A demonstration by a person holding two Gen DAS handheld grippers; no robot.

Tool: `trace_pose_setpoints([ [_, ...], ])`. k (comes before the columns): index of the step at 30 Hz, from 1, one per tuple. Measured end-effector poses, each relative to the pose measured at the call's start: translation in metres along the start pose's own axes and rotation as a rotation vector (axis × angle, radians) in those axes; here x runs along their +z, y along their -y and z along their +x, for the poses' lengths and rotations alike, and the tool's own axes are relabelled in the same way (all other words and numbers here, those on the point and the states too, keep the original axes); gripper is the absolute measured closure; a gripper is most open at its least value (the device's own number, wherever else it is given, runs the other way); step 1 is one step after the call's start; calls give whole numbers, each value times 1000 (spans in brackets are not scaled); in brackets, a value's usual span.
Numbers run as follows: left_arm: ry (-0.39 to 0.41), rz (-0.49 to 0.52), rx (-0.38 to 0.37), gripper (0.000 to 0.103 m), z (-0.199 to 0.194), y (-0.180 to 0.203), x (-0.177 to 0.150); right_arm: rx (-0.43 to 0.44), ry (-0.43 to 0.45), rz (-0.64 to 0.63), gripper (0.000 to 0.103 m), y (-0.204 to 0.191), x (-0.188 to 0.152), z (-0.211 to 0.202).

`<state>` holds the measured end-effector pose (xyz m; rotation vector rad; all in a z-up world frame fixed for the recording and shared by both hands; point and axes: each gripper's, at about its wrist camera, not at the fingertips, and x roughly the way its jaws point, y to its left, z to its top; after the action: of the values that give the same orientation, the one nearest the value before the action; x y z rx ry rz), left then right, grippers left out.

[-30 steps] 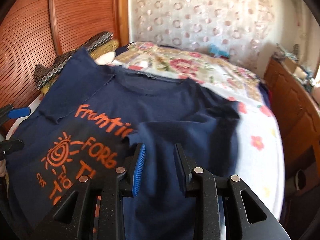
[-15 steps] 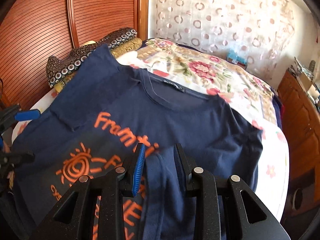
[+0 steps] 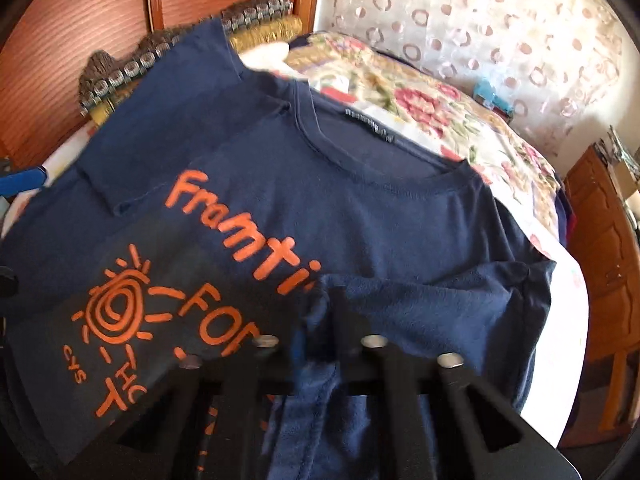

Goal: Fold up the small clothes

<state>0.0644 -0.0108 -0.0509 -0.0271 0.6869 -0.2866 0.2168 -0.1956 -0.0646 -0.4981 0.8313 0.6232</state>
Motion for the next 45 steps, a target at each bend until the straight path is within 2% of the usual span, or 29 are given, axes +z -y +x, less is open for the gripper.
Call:
trace_pose_setpoints([
  [4, -2, 3, 3, 15, 0, 0, 0, 102, 166, 131, 96, 18, 2, -24],
  [6, -4, 4, 4, 15, 1, -1, 0, 135, 211, 189, 87, 28, 1, -32],
  [7, -5, 3, 5, 15, 1, -1, 0, 134, 204, 191, 78, 30, 2, -32],
  [13, -6, 5, 11, 15, 2, -1, 2, 66, 149, 186, 68, 39, 2, -29],
  [17, -5, 4, 19, 15, 3, -3, 4, 2, 144, 207, 67, 47, -5, -33],
  [24, -6, 1, 31, 15, 4, -6, 4, -28, 141, 250, 67, 61, -16, -37],
  [29, -2, 7, 40, 15, 7, -11, 8, -53, 151, 296, 48, 73, -22, -38],
  [37, 2, 72, 115, 15, 21, -39, 45, -153, 102, 341, 48, 101, -33, -25],
  [45, -10, 56, 107, 36, 41, -79, 90, -160, 113, 387, 48, 123, -35, -21],
])
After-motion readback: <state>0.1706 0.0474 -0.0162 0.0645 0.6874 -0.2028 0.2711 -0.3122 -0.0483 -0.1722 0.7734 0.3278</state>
